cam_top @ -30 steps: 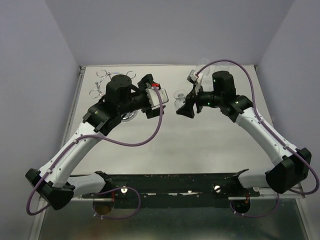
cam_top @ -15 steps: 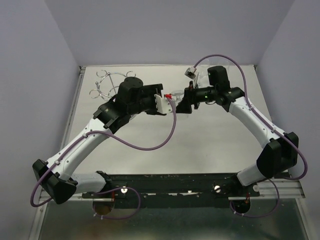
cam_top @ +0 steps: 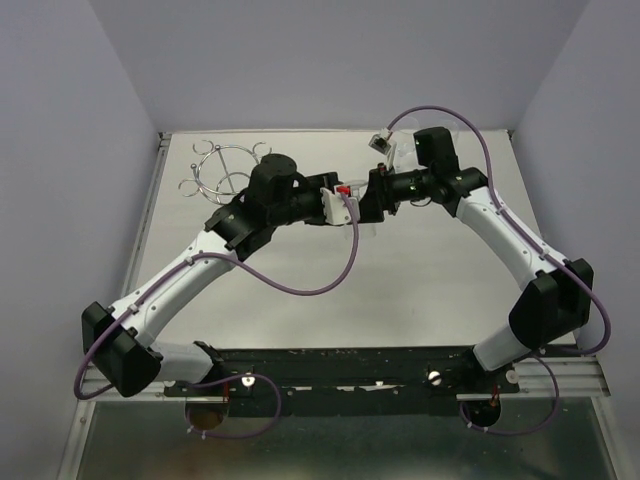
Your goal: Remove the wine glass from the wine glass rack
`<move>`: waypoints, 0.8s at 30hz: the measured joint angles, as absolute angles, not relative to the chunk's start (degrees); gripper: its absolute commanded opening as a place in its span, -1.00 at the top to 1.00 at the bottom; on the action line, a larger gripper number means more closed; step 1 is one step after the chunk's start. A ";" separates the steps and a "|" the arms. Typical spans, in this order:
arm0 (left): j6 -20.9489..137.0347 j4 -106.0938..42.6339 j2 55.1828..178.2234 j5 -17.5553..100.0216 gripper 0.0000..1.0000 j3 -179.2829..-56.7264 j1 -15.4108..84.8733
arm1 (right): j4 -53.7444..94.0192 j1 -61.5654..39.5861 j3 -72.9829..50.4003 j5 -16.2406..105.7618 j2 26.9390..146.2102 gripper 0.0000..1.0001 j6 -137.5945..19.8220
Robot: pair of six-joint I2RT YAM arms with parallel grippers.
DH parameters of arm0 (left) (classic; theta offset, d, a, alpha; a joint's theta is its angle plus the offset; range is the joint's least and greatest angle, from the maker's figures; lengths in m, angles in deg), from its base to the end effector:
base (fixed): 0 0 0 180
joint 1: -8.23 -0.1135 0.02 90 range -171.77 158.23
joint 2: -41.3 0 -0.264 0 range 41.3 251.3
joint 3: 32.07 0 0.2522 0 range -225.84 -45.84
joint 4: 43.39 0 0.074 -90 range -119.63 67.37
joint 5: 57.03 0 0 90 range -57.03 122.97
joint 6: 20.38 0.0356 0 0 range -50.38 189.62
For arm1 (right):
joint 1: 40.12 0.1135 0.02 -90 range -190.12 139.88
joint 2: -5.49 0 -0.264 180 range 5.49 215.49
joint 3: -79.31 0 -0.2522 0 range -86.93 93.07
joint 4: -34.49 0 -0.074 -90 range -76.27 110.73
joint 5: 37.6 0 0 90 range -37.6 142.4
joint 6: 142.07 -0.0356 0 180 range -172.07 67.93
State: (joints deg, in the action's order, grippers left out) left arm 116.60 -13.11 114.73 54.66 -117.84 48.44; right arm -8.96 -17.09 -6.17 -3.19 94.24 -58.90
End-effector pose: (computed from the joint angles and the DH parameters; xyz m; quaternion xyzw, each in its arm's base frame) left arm 0.2152 -0.1992 0.3875 0.6278 0.4989 -0.1178 0.5857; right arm 0.3011 0.1599 0.3453 -0.3154 0.7571 0.5049 0.2690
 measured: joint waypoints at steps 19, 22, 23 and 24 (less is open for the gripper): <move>113.70 -10.69 120.89 54.51 0.15 -124.14 48.48 | -9.40 -17.24 -6.17 -4.46 94.75 0.99 -58.05; 113.94 -10.23 121.39 54.51 0.23 -124.16 48.48 | -9.42 -17.24 -6.17 -4.44 94.72 0.99 -57.48; 114.07 -10.21 121.54 54.51 0.28 -124.16 48.48 | -9.42 -17.24 -6.17 -4.44 94.72 0.99 -57.28; 114.20 -10.18 121.76 54.49 0.29 -124.27 48.48 | -9.40 -17.27 -6.20 -4.44 94.68 0.99 -57.04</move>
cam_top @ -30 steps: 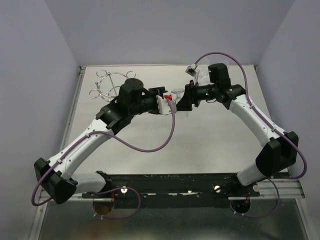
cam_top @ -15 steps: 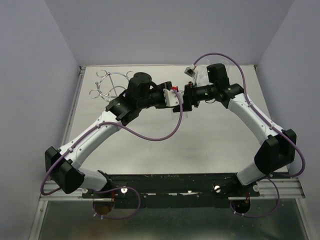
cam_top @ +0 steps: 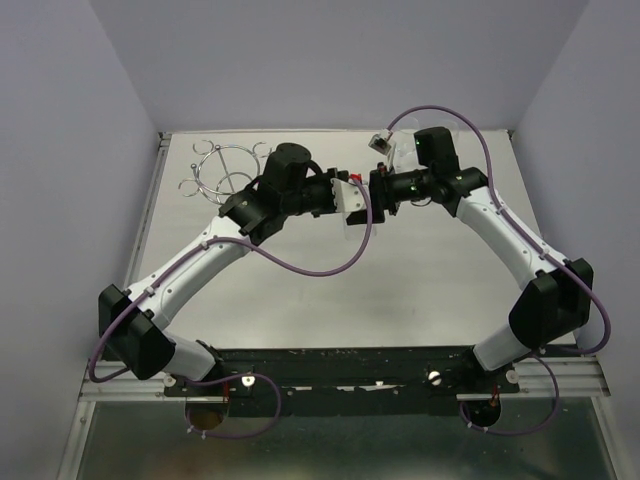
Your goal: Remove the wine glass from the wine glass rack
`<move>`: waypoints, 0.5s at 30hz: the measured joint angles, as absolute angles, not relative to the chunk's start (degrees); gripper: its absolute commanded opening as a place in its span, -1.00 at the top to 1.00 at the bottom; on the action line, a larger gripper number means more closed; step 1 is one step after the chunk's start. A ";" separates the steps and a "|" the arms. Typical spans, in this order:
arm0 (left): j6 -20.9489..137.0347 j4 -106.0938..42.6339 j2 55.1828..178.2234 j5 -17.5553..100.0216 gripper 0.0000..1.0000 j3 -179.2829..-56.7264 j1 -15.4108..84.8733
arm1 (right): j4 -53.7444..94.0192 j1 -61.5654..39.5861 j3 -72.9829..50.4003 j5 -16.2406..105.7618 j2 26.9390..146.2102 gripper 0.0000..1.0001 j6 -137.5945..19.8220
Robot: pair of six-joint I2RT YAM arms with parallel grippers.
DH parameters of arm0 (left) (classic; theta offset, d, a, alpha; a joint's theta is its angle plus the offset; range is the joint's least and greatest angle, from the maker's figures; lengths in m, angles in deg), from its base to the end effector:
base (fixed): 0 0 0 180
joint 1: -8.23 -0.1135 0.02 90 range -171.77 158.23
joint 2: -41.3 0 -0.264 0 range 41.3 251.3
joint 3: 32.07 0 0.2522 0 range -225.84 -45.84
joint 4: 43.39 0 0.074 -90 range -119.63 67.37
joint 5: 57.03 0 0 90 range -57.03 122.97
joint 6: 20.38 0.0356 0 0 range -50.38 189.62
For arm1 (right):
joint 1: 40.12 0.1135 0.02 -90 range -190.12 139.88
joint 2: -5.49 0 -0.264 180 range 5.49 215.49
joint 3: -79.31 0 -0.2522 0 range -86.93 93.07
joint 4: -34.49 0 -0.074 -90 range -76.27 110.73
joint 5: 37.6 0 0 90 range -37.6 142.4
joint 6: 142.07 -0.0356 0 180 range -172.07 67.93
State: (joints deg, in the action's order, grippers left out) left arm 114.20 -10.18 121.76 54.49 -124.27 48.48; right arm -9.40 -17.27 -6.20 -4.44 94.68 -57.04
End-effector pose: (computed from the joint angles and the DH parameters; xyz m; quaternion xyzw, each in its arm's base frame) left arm 0.2380 -0.2186 0.3860 0.6252 0.5285 -0.1333 0.5586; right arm 0.3022 0.1597 0.3425 -0.3271 0.7507 0.5080 0.2672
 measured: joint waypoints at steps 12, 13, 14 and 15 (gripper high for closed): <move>116.34 -9.77 124.10 54.40 1.00 -126.94 48.48 | -9.53 -17.48 -6.33 -4.44 93.78 0.98 -57.55; 116.52 -9.75 124.17 54.42 1.00 -126.96 48.48 | -9.55 -17.55 -6.33 -4.39 93.78 0.89 -57.61; 116.54 -9.77 124.23 54.42 1.00 -126.96 48.48 | -9.59 -17.59 -6.33 -4.37 93.78 0.69 -57.63; 117.17 -9.55 124.25 54.34 1.00 -126.96 48.48 | -9.62 -17.66 -6.33 -4.39 93.78 0.43 -58.18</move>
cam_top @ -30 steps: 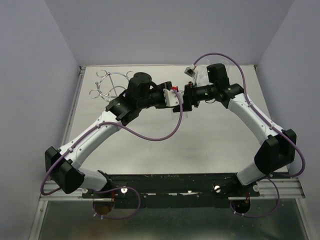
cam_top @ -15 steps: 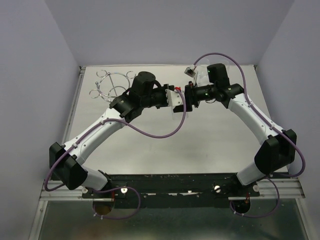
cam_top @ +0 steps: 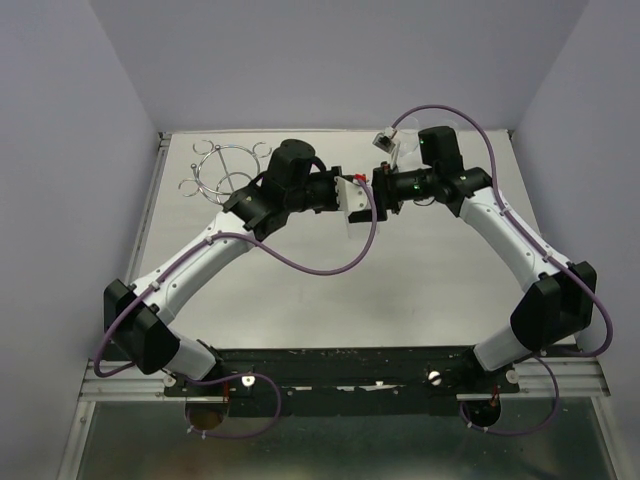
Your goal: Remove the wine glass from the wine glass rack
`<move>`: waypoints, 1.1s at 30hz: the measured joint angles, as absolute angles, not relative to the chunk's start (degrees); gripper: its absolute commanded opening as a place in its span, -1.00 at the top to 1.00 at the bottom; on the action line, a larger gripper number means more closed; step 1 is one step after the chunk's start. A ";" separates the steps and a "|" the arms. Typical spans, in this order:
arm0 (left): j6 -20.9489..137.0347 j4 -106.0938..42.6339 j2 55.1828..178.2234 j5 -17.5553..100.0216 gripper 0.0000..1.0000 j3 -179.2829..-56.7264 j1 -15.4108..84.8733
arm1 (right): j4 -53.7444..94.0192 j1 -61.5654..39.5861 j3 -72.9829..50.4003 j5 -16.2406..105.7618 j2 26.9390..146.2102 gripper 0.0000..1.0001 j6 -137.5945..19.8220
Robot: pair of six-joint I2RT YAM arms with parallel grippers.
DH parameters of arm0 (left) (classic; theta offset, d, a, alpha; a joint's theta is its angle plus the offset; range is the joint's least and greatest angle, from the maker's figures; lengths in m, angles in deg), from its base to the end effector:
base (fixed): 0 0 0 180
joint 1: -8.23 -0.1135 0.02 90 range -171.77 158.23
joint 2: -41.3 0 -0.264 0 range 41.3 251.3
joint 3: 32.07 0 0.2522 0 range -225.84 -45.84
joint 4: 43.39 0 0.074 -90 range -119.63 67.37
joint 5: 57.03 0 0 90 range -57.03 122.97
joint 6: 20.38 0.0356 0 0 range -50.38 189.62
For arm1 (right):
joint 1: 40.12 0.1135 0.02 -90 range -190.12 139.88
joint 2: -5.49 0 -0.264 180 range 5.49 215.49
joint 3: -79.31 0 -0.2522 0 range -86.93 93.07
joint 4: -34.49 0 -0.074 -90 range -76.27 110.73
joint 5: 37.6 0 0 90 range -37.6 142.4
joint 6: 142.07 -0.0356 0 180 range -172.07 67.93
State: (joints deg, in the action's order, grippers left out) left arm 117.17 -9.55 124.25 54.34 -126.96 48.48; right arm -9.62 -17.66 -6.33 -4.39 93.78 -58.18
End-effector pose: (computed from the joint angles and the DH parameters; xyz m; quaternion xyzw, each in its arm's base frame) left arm 0.2464 -0.2256 0.3877 0.6394 0.5147 -0.1183 0.5589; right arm 0.2996 0.1561 0.3464 -0.3186 0.7531 0.5094 0.2680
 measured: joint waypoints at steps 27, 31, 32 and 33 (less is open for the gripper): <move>95.23 -5.35 128.76 65.35 1.00 -122.37 45.55 | -6.45 -23.82 -19.66 13.92 66.11 -0.99 -29.50; 89.52 -5.03 133.39 71.49 1.00 -122.41 44.81 | -5.51 -23.82 -26.09 14.23 58.66 -0.94 -20.65; 88.39 -4.76 134.29 72.89 1.00 -122.59 44.55 | -5.33 -23.78 -27.31 14.29 57.57 -0.93 -18.93; 86.88 -4.13 135.82 74.77 1.00 -123.31 43.98 | -5.22 -23.73 -28.69 14.36 56.61 -0.91 -17.33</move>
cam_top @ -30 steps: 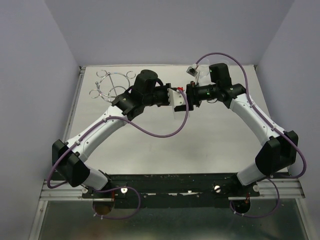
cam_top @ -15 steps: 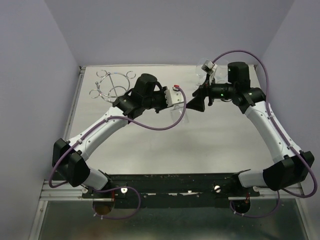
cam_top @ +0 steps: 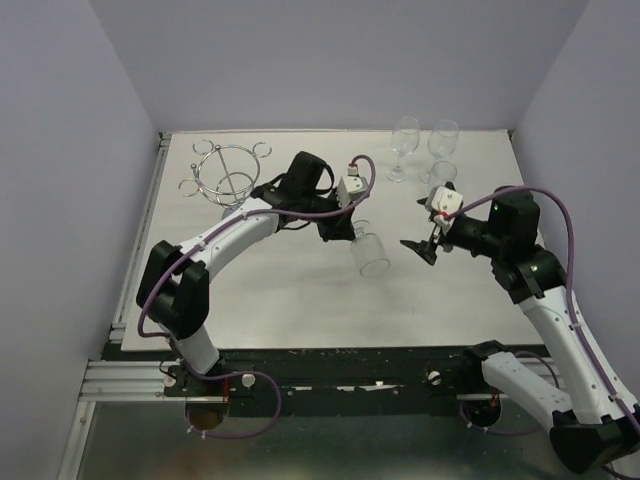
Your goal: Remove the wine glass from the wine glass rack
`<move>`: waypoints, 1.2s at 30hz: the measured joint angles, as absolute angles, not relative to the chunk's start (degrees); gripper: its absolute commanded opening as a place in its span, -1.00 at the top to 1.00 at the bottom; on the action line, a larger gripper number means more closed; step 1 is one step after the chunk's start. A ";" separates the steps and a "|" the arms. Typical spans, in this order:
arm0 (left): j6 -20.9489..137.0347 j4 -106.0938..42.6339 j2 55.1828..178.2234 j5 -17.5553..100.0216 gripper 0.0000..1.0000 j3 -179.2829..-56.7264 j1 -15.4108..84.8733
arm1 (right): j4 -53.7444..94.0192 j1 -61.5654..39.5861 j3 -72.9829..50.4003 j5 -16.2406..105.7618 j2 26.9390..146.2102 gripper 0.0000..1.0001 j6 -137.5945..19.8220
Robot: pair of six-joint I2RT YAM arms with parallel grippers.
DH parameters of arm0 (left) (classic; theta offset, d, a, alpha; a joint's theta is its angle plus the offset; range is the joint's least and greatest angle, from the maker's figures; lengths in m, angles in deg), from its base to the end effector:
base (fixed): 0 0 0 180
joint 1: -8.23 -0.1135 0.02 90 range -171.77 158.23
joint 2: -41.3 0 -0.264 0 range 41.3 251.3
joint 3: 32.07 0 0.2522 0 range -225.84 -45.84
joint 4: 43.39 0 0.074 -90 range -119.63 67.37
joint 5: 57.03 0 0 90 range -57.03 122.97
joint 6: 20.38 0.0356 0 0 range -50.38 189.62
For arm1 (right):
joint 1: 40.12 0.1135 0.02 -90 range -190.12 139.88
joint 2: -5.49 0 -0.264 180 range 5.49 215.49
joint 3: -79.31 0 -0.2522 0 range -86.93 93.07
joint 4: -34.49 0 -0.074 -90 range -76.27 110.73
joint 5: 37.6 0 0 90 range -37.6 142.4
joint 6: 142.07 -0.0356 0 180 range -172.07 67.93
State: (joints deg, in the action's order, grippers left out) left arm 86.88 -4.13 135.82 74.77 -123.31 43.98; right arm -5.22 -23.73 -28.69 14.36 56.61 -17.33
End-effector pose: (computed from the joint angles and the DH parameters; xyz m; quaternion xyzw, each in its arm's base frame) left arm 0.2837 -0.2335 0.2943 0.5101 0.7013 -0.3827 0.3186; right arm 0.1727 0.0737 0.3760 -0.5029 0.6117 0.1739 0.5854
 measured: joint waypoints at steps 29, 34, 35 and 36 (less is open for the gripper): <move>54.07 -24.92 144.60 93.15 1.00 -122.46 38.21 | 9.84 -5.24 -45.39 24.06 49.07 -0.97 4.22; 53.59 -25.70 144.60 93.50 1.00 -122.17 38.19 | 10.97 -4.48 -46.02 25.68 50.62 -0.97 4.40; 53.52 -25.77 144.60 93.57 1.00 -122.06 38.19 | 11.76 -4.44 -46.04 26.53 51.36 -0.96 4.09; 53.46 -25.79 144.60 93.64 1.00 -121.97 38.19 | 11.85 -4.44 -46.04 26.62 51.43 -0.97 4.09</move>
State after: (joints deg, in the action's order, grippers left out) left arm 53.46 -25.79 144.60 93.64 -121.97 38.19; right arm 11.85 -4.44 -46.04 26.62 51.43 4.09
